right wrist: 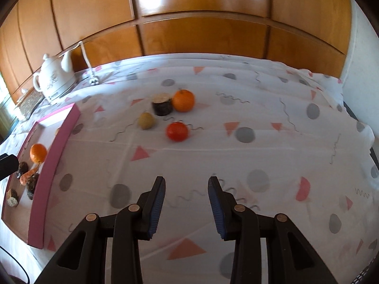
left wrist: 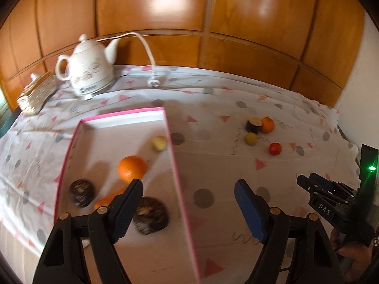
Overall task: Organize fruits
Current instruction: 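Move the left gripper toward the small yellow potato beside the tray, then close the left gripper on the yellow potato, then carry the yellow potato with the left gripper into the tray and release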
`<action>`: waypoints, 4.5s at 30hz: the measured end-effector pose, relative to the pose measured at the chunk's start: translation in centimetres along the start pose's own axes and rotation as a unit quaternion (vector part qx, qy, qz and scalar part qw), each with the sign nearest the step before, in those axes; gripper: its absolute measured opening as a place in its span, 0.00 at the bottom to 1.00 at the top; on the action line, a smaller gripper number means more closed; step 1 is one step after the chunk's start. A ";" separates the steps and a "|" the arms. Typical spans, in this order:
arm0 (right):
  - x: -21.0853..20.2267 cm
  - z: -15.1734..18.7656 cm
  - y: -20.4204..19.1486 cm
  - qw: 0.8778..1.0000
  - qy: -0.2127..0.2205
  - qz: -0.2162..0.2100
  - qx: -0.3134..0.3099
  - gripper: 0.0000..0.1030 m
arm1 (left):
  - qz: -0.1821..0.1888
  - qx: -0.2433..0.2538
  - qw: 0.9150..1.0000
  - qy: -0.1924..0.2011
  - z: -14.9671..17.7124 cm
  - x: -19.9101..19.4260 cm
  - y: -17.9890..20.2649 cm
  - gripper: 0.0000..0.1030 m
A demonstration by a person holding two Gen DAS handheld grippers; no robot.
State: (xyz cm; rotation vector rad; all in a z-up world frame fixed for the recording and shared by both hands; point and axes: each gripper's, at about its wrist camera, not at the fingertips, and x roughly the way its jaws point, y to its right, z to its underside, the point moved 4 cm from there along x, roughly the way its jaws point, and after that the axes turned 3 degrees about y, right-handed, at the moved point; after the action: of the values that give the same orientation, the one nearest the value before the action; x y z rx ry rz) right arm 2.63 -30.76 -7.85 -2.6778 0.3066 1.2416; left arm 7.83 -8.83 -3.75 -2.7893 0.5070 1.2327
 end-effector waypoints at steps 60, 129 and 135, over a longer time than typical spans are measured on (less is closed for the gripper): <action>-0.5 1.6 12.0 0.993 -0.014 0.080 0.091 0.37 | 0.082 0.022 0.992 -0.088 -1.7 12.8 9.8 0.24; -0.2 3.6 8.2 0.992 -0.035 0.113 0.042 0.37 | -0.106 -0.196 0.974 0.044 5.1 -2.8 -13.0 0.46; -0.1 3.5 8.0 0.992 -0.035 0.111 0.039 0.37 | -0.107 -0.197 0.974 0.044 5.4 -3.1 -13.1 0.46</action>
State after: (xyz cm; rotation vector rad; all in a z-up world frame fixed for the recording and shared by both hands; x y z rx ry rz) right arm -2.11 -37.60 -10.56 -2.5824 0.6442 1.3492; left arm 6.23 5.34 -6.30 -3.1226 -0.0487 1.2854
